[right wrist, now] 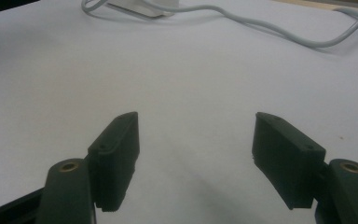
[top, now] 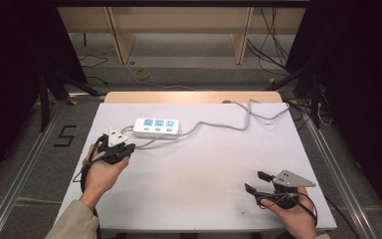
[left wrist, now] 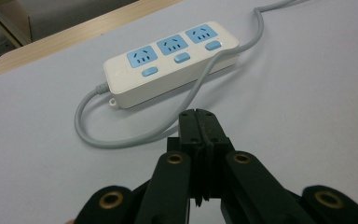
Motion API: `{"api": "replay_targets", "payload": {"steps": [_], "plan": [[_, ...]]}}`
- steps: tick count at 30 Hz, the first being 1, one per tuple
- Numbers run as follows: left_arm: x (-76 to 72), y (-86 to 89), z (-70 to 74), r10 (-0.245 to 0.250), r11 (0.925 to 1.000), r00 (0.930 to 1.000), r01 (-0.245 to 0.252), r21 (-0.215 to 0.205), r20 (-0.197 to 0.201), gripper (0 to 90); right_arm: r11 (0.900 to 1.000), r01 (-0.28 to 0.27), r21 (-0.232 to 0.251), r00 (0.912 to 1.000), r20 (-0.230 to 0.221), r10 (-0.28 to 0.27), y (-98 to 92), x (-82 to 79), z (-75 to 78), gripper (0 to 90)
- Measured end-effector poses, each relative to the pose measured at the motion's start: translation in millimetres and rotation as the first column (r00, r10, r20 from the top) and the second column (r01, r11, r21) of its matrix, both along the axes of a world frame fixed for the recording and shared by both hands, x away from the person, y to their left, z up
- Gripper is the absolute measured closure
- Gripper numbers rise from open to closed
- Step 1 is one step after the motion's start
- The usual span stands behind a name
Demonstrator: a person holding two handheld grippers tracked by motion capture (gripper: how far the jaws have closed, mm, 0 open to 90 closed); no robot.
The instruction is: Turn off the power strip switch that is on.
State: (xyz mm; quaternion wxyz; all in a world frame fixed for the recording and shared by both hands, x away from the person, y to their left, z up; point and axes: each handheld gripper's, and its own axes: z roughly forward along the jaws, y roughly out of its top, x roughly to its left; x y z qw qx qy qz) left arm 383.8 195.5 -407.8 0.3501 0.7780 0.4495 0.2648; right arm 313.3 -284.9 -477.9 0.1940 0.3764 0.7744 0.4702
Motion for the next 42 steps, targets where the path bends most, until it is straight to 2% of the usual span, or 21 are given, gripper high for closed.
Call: {"api": "replay_targets", "payload": {"steps": [21,25,36,42], "plan": [[18.5,3.1,3.5,0.010,0.9999,0.9996,-0.010,0.009,-0.028,89.6,1.000,-0.004,-0.004,1.0000,0.002,0.004,1.5,-0.8,0.4,32.9],[22.1,3.4,3.7,0.009,0.9999,0.9994,-0.009,-0.010,-0.035,89.7,1.000,-0.006,-0.003,1.0000,0.002,0.006,1.8,-0.8,0.4,32.8],[29.6,4.1,4.4,0.016,0.9998,0.9990,-0.015,0.013,-0.043,89.7,1.000,-0.009,-0.003,1.0000,-0.001,0.009,2.1,-0.4,0.1,32.4],[33.8,5.3,6.4,0.017,0.9998,0.9987,-0.016,0.008,-0.048,89.6,1.000,-0.011,-0.004,0.9999,0.000,0.011,2.4,-0.3,-0.1,32.3]]}}
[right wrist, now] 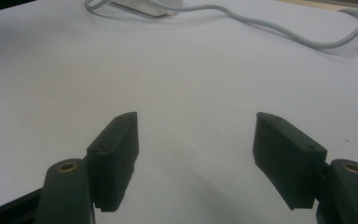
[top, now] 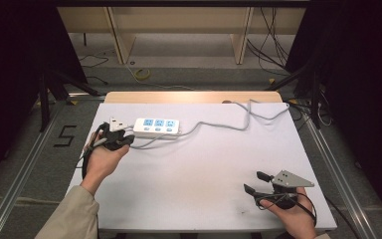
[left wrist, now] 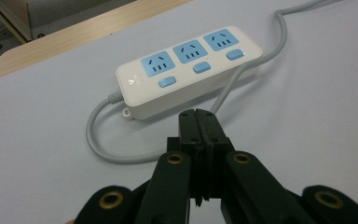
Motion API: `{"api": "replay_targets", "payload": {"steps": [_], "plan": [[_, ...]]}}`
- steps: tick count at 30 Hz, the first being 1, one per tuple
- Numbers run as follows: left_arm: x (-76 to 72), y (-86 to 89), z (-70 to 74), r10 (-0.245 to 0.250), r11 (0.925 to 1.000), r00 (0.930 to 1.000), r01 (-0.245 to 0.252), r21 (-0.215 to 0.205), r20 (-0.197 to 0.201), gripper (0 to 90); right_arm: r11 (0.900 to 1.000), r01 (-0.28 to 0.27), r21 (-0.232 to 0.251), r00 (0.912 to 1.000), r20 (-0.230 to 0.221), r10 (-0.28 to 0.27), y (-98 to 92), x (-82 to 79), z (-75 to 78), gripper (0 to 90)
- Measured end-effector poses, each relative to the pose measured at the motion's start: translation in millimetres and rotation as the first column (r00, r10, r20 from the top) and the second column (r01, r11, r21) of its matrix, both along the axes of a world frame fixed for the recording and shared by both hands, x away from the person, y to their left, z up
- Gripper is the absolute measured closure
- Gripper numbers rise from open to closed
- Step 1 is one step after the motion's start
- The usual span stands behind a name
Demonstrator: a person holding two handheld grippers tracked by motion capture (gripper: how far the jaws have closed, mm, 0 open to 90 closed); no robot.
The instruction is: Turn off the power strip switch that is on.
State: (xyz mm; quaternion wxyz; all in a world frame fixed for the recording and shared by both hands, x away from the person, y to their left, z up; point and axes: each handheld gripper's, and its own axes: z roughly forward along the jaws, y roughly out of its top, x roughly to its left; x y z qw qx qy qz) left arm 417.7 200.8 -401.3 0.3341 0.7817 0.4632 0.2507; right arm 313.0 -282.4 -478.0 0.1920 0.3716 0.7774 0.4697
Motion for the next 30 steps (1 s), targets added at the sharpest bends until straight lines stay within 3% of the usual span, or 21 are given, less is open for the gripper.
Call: {"api": "replay_targets", "payload": {"steps": [30], "plan": [[30.8,-5.5,0.1,0.017,0.9989,0.9990,-0.016,0.045,-0.040,89.6,1.000,-0.004,-0.001,1.0000,-0.004,0.004,0.1,-0.6,0.0,32.2]]}}
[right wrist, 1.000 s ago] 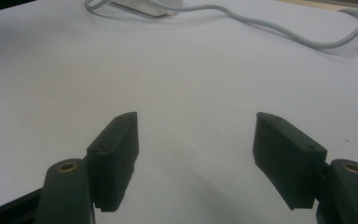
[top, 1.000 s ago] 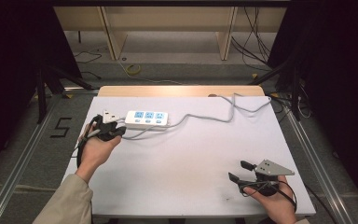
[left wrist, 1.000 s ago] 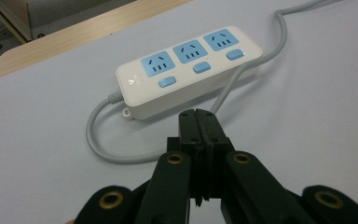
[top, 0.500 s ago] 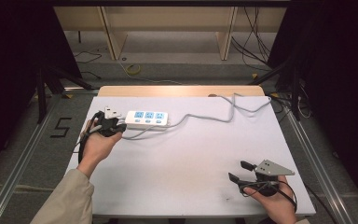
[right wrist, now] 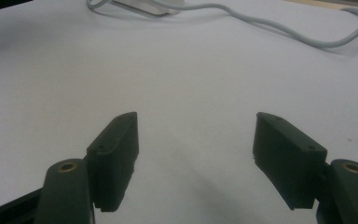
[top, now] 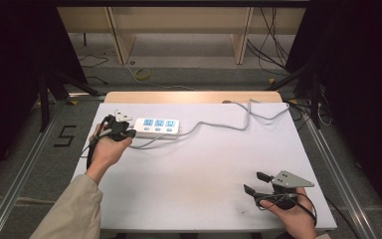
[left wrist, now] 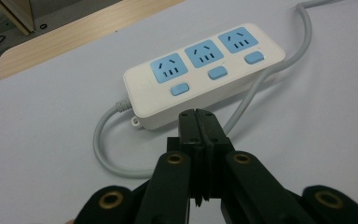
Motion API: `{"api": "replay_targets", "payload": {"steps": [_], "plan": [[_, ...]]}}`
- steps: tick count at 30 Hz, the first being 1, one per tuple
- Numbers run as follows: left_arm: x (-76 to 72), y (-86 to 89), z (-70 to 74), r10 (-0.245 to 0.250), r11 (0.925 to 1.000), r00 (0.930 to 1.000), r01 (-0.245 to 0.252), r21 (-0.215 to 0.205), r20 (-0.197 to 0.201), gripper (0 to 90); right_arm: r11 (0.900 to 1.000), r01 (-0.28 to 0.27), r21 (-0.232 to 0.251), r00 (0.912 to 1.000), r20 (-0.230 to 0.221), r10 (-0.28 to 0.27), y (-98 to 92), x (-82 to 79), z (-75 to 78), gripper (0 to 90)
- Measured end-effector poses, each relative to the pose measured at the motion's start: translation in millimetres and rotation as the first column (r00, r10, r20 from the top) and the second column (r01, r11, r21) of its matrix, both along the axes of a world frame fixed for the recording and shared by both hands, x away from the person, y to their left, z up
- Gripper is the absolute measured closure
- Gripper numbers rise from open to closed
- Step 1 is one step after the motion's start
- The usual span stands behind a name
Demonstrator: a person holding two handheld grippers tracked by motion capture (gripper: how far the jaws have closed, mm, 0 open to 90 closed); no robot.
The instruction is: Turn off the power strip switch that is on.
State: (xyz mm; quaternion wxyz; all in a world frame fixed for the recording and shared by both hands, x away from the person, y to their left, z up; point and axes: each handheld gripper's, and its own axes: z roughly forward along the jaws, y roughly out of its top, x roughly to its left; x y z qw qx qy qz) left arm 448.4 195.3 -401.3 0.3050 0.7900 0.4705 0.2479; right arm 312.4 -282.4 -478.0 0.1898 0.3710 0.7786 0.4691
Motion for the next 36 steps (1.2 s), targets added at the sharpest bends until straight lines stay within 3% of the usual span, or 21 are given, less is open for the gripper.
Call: {"api": "replay_targets", "payload": {"steps": [11,36], "plan": [[11.8,-2.9,6.1,-0.001,0.9997,1.0000,0.001,0.024,-0.004,89.6,1.000,-0.001,0.000,1.0000,-0.003,0.001,0.5,0.2,-0.2,32.3],[26.2,-9.6,2.0,0.003,0.9987,0.9996,-0.002,0.051,-0.028,89.6,1.000,-0.002,0.001,1.0000,-0.004,0.002,0.6,0.5,-0.2,32.2]]}}
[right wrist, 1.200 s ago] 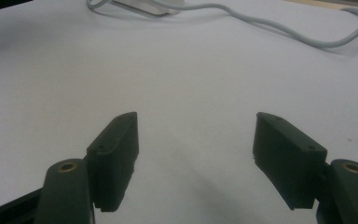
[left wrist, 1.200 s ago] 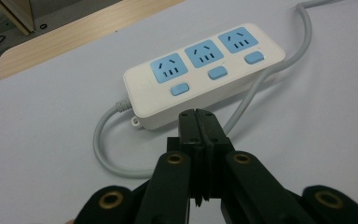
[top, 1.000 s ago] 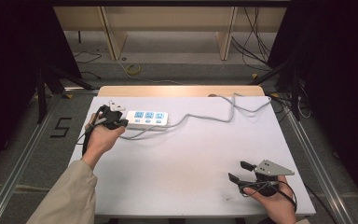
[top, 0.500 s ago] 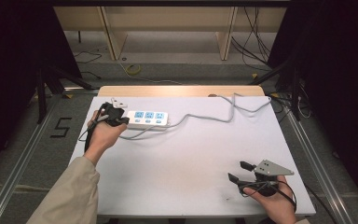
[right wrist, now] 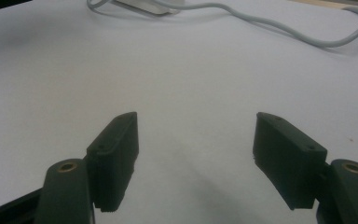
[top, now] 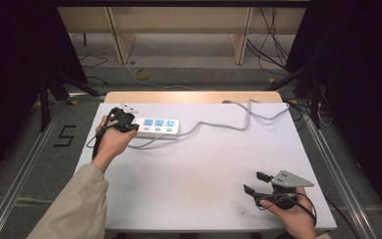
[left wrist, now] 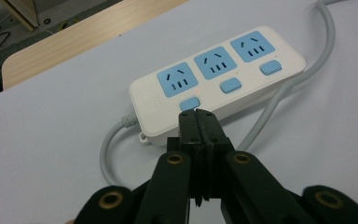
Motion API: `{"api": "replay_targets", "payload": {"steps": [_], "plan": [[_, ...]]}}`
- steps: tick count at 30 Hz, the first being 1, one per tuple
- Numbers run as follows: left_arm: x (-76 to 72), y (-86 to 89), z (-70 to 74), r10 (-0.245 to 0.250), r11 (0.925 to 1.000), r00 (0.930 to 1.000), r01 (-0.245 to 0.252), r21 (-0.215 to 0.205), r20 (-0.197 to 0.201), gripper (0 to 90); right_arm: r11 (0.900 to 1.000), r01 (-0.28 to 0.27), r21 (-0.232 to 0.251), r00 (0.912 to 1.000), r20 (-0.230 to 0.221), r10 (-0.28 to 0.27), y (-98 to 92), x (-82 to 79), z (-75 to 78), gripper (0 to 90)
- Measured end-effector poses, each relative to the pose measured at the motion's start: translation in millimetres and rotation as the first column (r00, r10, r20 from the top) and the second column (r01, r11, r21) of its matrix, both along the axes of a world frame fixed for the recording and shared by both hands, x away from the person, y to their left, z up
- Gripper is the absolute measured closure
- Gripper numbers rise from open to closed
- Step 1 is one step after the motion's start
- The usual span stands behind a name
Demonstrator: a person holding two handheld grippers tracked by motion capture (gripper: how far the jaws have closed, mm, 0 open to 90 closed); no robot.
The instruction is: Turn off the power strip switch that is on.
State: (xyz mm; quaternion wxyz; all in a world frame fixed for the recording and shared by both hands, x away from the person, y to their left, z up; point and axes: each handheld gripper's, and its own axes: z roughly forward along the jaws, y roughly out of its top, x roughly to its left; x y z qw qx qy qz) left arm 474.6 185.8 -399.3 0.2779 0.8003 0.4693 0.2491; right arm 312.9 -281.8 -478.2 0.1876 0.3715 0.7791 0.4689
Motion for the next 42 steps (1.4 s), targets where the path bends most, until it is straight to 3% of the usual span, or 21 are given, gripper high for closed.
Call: {"api": "replay_targets", "payload": {"steps": [25,42], "plan": [[13.0,-1.7,3.1,0.001,0.9996,1.0000,0.000,0.030,-0.008,89.6,1.000,-0.003,0.000,1.0000,-0.001,0.003,0.7,-0.1,-0.2,32.2],[22.6,0.7,-2.7,0.009,0.9989,0.9996,-0.008,0.046,-0.027,89.6,1.000,-0.012,-0.006,0.9999,-0.002,0.012,1.0,0.2,-0.8,32.0]]}}
